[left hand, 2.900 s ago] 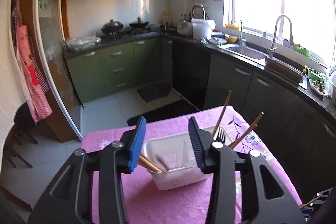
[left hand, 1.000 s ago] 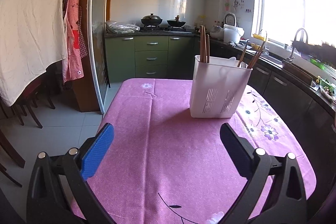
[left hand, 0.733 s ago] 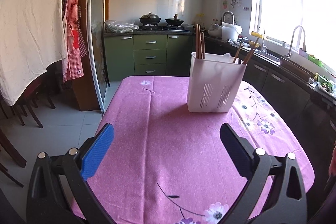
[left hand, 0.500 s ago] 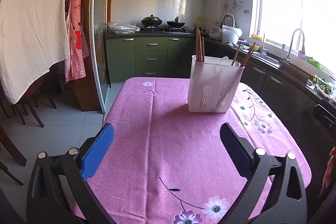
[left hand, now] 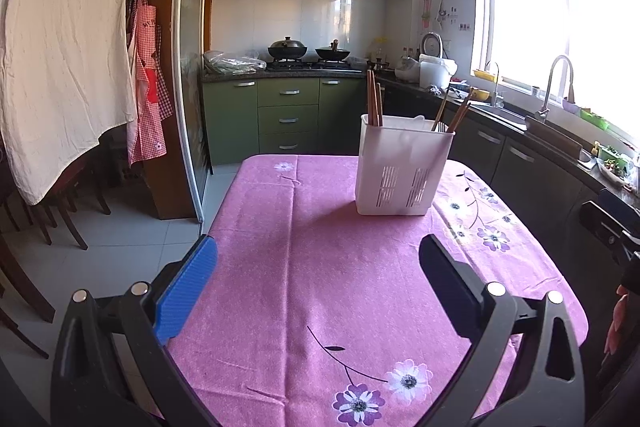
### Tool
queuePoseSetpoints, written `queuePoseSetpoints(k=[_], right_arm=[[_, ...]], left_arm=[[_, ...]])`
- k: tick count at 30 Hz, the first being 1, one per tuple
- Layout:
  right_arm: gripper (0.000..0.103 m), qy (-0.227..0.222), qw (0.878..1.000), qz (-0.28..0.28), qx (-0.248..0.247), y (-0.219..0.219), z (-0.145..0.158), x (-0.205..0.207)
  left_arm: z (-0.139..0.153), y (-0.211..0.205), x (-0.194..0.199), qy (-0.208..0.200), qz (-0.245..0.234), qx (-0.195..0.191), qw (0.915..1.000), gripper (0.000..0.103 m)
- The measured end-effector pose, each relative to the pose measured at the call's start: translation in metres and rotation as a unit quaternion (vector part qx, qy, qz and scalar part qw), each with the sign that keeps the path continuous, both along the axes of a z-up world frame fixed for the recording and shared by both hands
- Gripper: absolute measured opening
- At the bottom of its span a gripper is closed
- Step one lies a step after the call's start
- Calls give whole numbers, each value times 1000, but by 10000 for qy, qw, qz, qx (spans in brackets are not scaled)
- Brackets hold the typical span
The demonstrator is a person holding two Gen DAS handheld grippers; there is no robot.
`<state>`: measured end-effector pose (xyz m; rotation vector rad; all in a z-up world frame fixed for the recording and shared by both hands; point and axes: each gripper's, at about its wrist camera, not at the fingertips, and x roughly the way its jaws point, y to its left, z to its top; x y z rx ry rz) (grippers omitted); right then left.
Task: Organize utensils
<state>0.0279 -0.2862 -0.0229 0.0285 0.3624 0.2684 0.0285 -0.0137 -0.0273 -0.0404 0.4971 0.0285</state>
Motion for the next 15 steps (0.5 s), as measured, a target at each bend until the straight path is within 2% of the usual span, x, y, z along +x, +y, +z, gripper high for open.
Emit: queuePoseSetpoints(k=[15], right_arm=[[98, 27, 9999, 110, 34, 0, 4, -2]], left_arm=[[1, -1, -5, -25, -12, 9, 10000, 96]])
